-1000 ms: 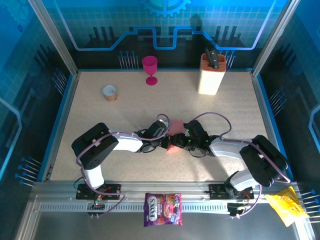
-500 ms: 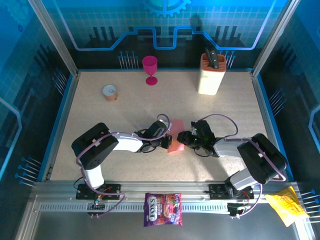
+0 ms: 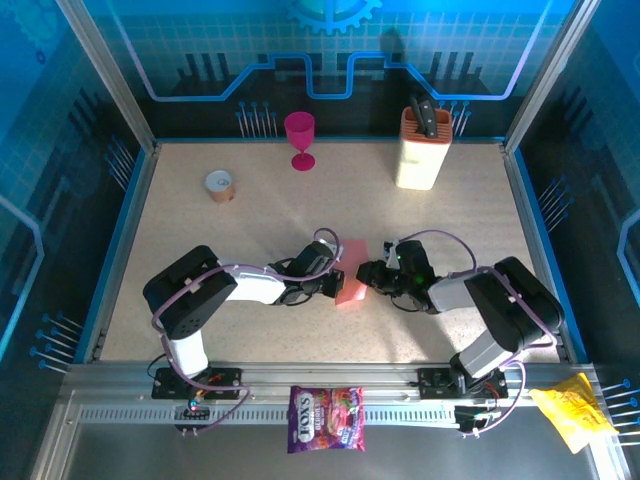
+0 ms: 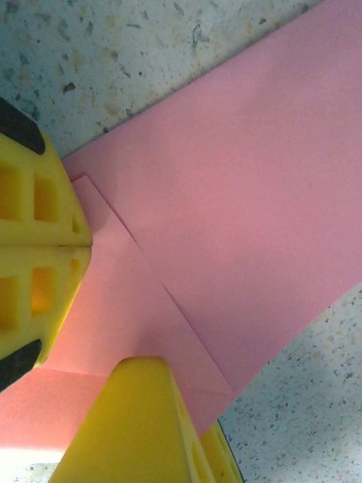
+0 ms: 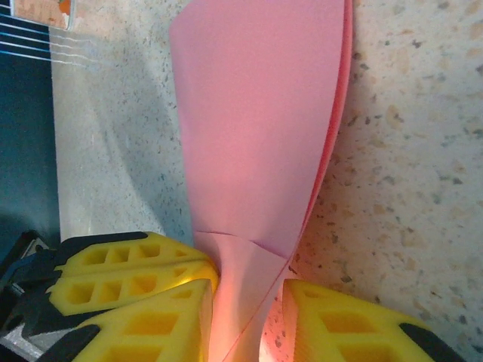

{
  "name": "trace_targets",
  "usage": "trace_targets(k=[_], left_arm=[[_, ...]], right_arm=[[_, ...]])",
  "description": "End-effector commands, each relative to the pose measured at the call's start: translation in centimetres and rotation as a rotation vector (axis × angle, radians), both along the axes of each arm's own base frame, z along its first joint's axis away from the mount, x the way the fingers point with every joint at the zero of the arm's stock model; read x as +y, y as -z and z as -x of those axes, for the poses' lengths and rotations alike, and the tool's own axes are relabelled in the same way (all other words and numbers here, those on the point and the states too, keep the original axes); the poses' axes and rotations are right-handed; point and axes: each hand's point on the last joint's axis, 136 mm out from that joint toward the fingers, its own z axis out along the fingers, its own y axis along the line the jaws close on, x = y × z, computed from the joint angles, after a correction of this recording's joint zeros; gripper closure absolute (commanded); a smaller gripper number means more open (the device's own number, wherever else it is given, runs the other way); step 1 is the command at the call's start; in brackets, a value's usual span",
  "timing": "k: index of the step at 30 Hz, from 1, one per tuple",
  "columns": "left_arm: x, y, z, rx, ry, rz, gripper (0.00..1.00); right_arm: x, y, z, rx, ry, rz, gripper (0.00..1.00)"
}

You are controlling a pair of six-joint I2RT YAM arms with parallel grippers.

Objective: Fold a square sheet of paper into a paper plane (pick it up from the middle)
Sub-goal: Turn over the paper at the center of the table.

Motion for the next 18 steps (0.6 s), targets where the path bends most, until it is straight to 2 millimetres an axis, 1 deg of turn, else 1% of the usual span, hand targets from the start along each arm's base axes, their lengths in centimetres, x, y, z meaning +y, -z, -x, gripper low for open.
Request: trace_targets(k=[1, 5, 9, 11, 18], left_arm=[[2.31, 4.32, 3.43, 0.142, 0.03, -0.121, 1.0], [2.31, 4.3, 3.41, 0.141, 0.03, -0.122, 1.0], [2.32, 4.33, 3.44, 0.142, 0.03, -0.123, 1.0], [2.34, 4.35, 3.45, 0.143, 0.03, -0.124, 1.0], [2.28, 4.15, 3.38, 0.14, 0.033, -0.125, 1.0]], right_arm=[[-0.25, -0.15, -1.82, -0.074, 0.022, 0.003, 0.69], [-0.41, -0.14, -1.87, -0.069, 0.013, -0.002, 0.7], [-0.75, 0.1, -1.5, -0.064, 0.009, 0.004, 0.71], [-0.99, 0.3, -1.35, -0.059, 0.011, 0.006, 0.74], [-1.21, 0.25, -1.2, -0.06, 0.012, -0.016, 0.94]])
